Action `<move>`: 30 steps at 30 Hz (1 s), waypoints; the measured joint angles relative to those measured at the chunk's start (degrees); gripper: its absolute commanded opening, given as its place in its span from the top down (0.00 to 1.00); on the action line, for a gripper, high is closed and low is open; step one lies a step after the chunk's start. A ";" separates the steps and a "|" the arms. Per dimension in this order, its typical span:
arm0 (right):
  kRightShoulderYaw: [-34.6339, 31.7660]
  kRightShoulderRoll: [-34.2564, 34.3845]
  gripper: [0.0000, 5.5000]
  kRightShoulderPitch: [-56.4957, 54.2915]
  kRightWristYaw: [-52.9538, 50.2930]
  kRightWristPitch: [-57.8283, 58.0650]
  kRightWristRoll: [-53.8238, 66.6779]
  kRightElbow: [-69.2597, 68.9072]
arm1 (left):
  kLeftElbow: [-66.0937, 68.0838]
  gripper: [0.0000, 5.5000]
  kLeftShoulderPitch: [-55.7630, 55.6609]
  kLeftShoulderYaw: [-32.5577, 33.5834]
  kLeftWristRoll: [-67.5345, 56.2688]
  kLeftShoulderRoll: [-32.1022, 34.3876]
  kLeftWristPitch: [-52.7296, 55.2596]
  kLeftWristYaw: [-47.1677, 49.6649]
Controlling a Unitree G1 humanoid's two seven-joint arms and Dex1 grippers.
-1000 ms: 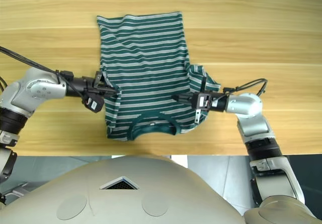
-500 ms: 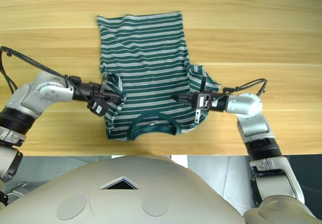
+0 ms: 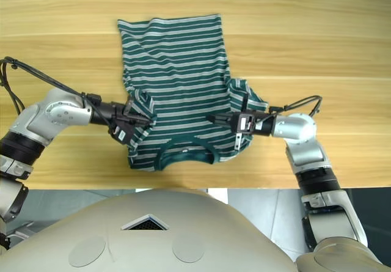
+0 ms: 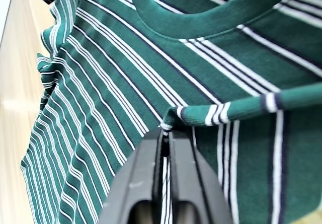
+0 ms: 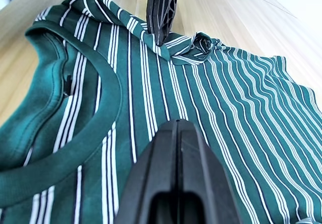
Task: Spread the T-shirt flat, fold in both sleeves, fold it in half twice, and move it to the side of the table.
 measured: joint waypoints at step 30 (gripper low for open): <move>-16.16 -5.59 0.72 -2.29 -15.18 2.69 -5.32 0.69 | 1.58 0.02 1.51 2.34 -11.44 -1.30 4.65 -3.52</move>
